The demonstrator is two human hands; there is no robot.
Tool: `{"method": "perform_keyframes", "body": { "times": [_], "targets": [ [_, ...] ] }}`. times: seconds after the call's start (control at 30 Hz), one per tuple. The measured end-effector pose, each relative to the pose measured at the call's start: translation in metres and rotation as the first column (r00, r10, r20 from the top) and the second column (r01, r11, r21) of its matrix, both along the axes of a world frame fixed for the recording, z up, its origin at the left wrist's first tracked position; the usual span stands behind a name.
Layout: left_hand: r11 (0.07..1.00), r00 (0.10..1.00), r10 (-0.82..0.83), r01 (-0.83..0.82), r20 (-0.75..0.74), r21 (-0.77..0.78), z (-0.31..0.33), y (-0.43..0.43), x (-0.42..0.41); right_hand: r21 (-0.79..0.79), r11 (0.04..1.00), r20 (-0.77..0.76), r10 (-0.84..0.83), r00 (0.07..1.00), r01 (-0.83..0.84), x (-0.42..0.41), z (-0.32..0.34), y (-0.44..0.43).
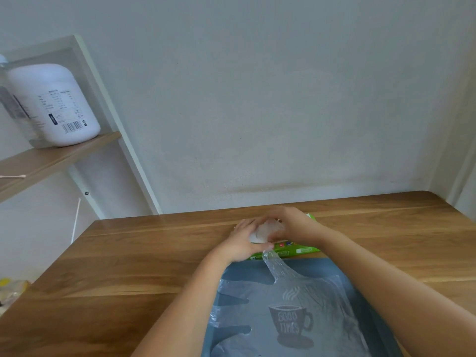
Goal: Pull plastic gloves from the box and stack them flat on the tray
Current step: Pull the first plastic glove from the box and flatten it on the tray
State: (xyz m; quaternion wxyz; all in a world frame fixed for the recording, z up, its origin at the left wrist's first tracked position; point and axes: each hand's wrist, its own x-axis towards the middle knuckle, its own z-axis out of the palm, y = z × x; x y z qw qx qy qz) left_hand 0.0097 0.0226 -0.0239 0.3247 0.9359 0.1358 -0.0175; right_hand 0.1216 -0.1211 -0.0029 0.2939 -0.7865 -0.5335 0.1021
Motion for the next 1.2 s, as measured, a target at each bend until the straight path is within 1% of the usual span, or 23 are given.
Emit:
{"method": "perform_keyframes", "body": {
  "times": [0.1, 0.17, 0.23, 0.33, 0.37, 0.4, 0.43, 0.47, 0.5, 0.53, 0.57, 0.6, 0.63, 0.67, 0.73, 0.83, 0.87, 0.9, 0.97, 1.0, 1.07, 1.13, 1.2],
  "targets": [
    [1.000, 1.000, 0.012, -0.012, 0.010, -0.015, 0.000, -0.001, 0.000, -0.086, 0.996, 0.213, 0.012, 0.977, 0.006, -0.010, 0.010, 0.003],
    [0.999, 0.999, 0.020, -0.019, 0.035, -0.027, 0.001, -0.003, 0.000, -0.176, 0.984, 0.392, 0.071, 0.917, -0.001, -0.013, 0.013, 0.007],
    [0.998, 0.998, 0.029, -0.025, 0.052, -0.063, 0.001, -0.004, 0.000, -0.126, 0.991, 0.537, 0.105, 0.837, -0.043, -0.016, 0.015, 0.009],
    [0.994, 0.997, 0.042, -0.035, 0.062, -0.108, 0.001, -0.004, 0.001, 0.010, 0.988, 0.658, 0.111, 0.744, -0.157, -0.010, 0.002, 0.011],
    [0.994, 0.997, 0.039, -0.032, 0.061, -0.106, 0.001, -0.003, 0.001, 0.044, 0.986, 0.649, 0.092, 0.755, -0.158, -0.007, 0.000, 0.012],
    [0.995, 0.998, 0.032, -0.026, 0.055, -0.096, 0.001, -0.003, 0.000, 0.078, 0.989, 0.605, 0.056, 0.794, -0.129, -0.005, 0.001, 0.013],
    [0.997, 0.998, 0.025, -0.021, 0.050, -0.081, 0.001, -0.004, -0.001, 0.133, 0.989, 0.520, -0.009, 0.854, -0.071, -0.002, 0.001, 0.013],
    [0.998, 0.999, 0.015, -0.012, 0.049, -0.064, 0.001, -0.003, -0.001, 0.188, 0.981, 0.376, -0.108, 0.920, 0.038, 0.001, 0.002, 0.013],
    [0.998, 0.998, 0.004, -0.001, 0.056, -0.056, 0.001, -0.003, -0.001, 0.214, 0.960, 0.188, -0.222, 0.957, 0.181, 0.007, 0.001, 0.013],
    [0.998, 0.999, -0.006, 0.009, 0.053, -0.055, 0.001, -0.003, -0.001, 0.208, 0.925, -0.003, -0.324, 0.946, 0.318, 0.012, 0.001, 0.012],
    [0.998, 0.999, -0.008, 0.010, 0.041, -0.056, 0.001, -0.003, -0.002, 0.177, 0.888, -0.166, -0.399, 0.902, 0.425, 0.017, -0.001, 0.011],
    [0.999, 0.999, -0.015, 0.016, 0.035, -0.043, 0.000, -0.002, -0.001, 0.140, 0.860, -0.266, -0.445, 0.855, 0.491, 0.020, -0.002, 0.010],
    [0.999, 0.999, -0.024, 0.025, 0.028, -0.026, 0.000, -0.002, 0.000, 0.107, 0.847, -0.307, -0.470, 0.828, 0.521, 0.023, -0.003, 0.010],
    [0.999, 0.999, -0.027, 0.028, 0.030, -0.027, 0.000, -0.003, 0.000, 0.085, 0.846, -0.314, -0.479, 0.820, 0.527, 0.024, -0.002, 0.010],
    [0.996, 0.999, -0.010, 0.014, 0.043, -0.090, 0.002, -0.005, 0.000, 0.080, 0.866, -0.329, -0.445, 0.833, 0.494, 0.023, 0.006, 0.012],
    [0.984, 0.997, 0.013, 0.001, 0.079, -0.179, 0.003, -0.008, 0.000, 0.051, 0.937, -0.402, -0.297, 0.866, 0.345, 0.011, 0.022, 0.008],
    [0.973, 0.996, 0.033, -0.013, 0.087, -0.230, 0.002, -0.009, 0.001, 0.010, 0.956, -0.384, -0.266, 0.884, 0.292, 0.006, 0.025, 0.005],
    [0.955, 0.993, 0.067, -0.036, 0.096, -0.294, 0.003, -0.010, 0.002, -0.038, 0.965, -0.324, -0.258, 0.910, 0.260, 0.001, 0.025, 0.003],
    [0.909, 0.986, 0.134, -0.083, 0.098, -0.408, 0.006, -0.013, 0.003, -0.057, 0.949, -0.150, -0.314, 0.937, 0.309, -0.007, 0.020, 0.001],
    [0.887, 0.982, 0.158, -0.095, 0.104, -0.453, 0.007, -0.014, 0.004, -0.016, 0.927, -0.077, -0.375, 0.924, 0.375, -0.010, 0.016, 0.001],
    [0.838, 0.971, 0.213, -0.124, 0.110, -0.531, 0.010, -0.014, 0.010, 0.101, 0.866, 0.000, -0.492, 0.870, 0.490, -0.012, 0.010, 0.001],
    [0.798, 0.950, 0.279, -0.150, 0.138, -0.584, 0.015, -0.015, 0.015, 0.174, 0.821, 0.025, -0.555, 0.831, 0.543, -0.012, 0.010, -0.002],
    [0.816, 0.917, 0.346, -0.190, 0.198, -0.546, 0.022, -0.018, 0.020, 0.204, 0.818, -0.056, -0.539, 0.840, 0.538, -0.009, 0.013, -0.006]
  ]
}}
